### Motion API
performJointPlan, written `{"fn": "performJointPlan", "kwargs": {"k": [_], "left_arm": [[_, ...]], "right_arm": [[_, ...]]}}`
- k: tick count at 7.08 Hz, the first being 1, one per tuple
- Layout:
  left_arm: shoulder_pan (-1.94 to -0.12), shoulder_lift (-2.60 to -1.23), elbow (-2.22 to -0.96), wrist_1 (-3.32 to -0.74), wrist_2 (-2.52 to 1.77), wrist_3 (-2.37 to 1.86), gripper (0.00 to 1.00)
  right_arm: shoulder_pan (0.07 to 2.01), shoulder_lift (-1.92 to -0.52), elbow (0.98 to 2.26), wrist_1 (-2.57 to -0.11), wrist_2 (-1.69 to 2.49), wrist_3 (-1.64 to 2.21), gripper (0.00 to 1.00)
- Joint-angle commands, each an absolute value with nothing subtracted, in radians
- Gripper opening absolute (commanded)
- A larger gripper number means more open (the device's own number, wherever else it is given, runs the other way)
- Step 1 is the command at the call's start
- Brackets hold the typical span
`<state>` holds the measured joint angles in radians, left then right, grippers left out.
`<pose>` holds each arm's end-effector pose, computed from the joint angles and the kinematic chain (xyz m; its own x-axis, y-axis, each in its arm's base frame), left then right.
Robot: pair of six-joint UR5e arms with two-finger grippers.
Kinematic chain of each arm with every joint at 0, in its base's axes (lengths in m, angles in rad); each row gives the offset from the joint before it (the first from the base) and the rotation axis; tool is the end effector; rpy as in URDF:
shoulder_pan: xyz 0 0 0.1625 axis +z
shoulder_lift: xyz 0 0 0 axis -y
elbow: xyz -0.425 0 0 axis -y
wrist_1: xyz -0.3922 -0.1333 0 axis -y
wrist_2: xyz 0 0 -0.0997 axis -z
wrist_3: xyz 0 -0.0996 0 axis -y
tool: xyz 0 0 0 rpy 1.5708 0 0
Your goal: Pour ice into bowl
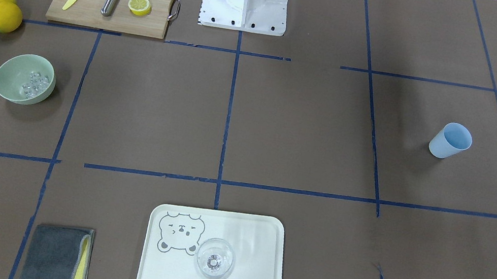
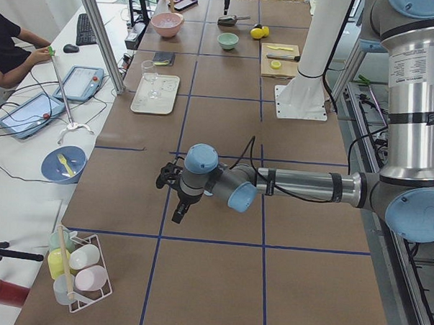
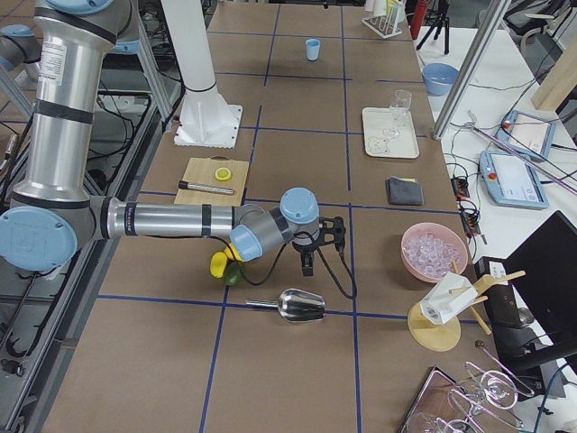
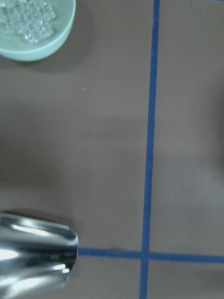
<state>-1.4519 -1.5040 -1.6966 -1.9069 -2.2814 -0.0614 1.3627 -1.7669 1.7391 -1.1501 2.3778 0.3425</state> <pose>-0.0104 -0.4889 0.5947 0.7282 0.2823 -0.6245 -0.0649 0.9355 0.3472 -0.0283 -0.4312 0.6157 0.6477 -0.0859 0.7570 -0.0283 0.9902 0.1366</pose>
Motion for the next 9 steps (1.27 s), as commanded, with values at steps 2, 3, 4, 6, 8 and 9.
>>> {"fn": "performJointPlan", "kwargs": {"k": [2, 3, 4, 6, 8, 9], "left_arm": [[-1.584, -1.615, -1.693, -1.476, -2.366, 0.126, 1.00], [-1.598, -1.597, -1.728, -1.407, -2.412, 0.126, 1.00], [-1.595, -1.563, -1.791, -1.410, -2.408, 0.123, 1.00], [-1.597, -1.552, -1.787, -1.413, -2.407, 0.118, 1.00], [-1.595, -1.554, -1.763, -1.446, -2.407, 0.120, 1.00], [-1.594, -1.571, -1.760, -1.478, -2.404, 0.117, 1.00]], "right_arm": [[1.535, -1.669, 1.790, -1.648, 2.362, -0.128, 1.00], [1.537, -1.649, 1.798, -1.676, 2.361, -0.127, 1.00], [1.532, -1.651, 1.796, -1.671, 2.367, -0.100, 1.00], [1.531, -1.669, 1.802, -1.664, 2.367, -0.064, 1.00], [1.526, -1.667, 1.793, -1.664, 2.367, -0.063, 1.00], [1.525, -1.663, 1.796, -1.664, 2.375, -0.061, 1.00]]}}
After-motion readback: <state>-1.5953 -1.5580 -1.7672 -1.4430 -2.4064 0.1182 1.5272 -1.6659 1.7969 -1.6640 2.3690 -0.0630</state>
